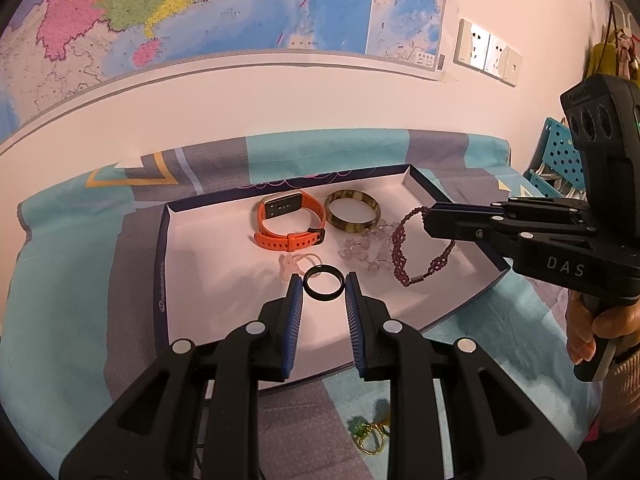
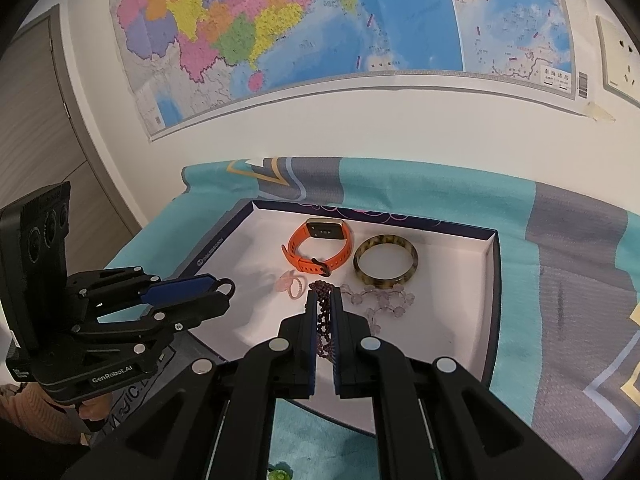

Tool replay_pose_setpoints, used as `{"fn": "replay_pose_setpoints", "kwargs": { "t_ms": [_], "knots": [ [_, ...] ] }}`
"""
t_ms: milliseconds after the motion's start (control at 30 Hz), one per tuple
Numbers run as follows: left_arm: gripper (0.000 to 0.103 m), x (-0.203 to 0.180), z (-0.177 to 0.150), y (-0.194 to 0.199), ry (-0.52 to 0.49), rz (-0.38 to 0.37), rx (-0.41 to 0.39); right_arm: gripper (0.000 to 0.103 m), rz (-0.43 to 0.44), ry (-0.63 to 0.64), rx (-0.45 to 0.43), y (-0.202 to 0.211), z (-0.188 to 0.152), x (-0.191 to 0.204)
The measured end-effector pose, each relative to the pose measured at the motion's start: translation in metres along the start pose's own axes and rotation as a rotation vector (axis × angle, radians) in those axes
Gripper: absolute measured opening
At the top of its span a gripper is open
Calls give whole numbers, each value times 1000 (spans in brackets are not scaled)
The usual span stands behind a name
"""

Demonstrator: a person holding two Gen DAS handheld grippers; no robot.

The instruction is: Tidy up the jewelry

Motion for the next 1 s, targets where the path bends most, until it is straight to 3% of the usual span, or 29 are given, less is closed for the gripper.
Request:
{"fn": "replay_pose_setpoints", "kwargs": {
  "t_ms": [1000],
  "knots": [
    [22,8,-1,-23,19,32,44,5,-6,-16,27,-15,1,-5]
  ]
}}
Point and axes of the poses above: each gripper's, at about its wrist camera, not at the fingertips, and y roughly against the way its jaws point, x to its left, z to its top, the point moved 7 cm from there along -y, roughly the way its jaws point, and after that the axes turned 7 degrees about -x, right-handed, at the moved point
